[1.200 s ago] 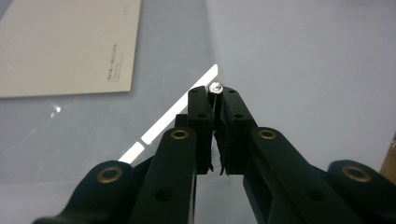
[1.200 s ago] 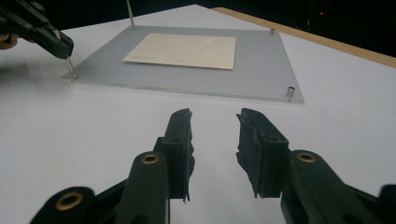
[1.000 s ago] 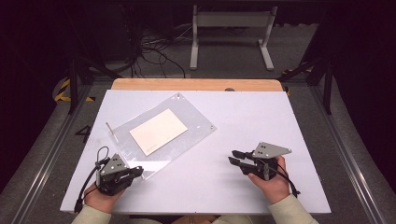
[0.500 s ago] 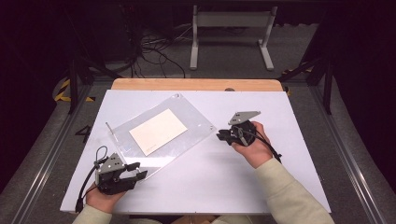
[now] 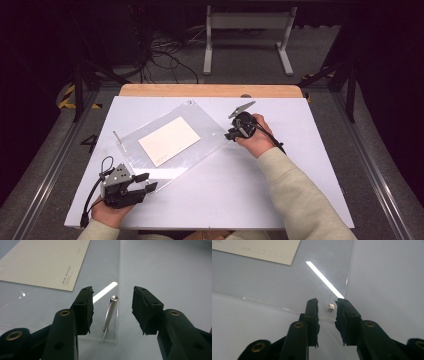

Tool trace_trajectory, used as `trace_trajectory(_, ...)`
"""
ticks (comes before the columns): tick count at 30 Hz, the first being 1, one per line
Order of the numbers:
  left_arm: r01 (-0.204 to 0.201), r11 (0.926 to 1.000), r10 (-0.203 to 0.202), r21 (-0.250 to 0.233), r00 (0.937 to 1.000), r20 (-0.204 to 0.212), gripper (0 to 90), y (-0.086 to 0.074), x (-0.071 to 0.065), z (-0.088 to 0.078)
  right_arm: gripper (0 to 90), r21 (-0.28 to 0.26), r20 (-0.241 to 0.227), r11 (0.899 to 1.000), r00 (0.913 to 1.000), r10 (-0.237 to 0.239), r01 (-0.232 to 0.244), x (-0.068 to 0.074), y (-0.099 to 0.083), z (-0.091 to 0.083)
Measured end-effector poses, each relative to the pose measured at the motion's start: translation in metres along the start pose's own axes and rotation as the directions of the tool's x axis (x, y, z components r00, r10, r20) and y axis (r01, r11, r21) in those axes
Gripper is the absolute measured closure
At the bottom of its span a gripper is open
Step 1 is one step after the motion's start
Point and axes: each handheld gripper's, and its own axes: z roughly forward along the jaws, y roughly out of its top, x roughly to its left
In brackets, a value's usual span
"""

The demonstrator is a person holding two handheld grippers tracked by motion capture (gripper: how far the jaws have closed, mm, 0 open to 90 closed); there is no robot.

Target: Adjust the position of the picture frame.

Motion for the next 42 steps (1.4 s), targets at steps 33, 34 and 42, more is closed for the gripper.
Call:
trace_trajectory(33, 0.010, 0.9997, -0.010, -0.021, 0.9999, -0.009, 51.1, -0.005, -0.002, -0.013, 84.5, 0.131, -0.104, 0.978, 0.9832, -0.150, 0.163, 0.023, -0.011, 0.011)
trace_trajectory(34, 0.011, 0.9996, -0.011, -0.027, 0.9998, -0.015, 50.9, -0.006, -0.002, -0.016, 84.5, 0.132, -0.113, 0.976, 0.9811, -0.157, 0.172, 0.026, -0.013, 0.009)
trace_trajectory(42, 0.048, 0.9984, -0.049, -0.028, 0.9986, -0.021, 49.5, -0.019, 0.001, -0.032, 84.6, 0.155, -0.184, 0.956, 0.9578, -0.221, 0.250, 0.058, -0.035, -0.010)
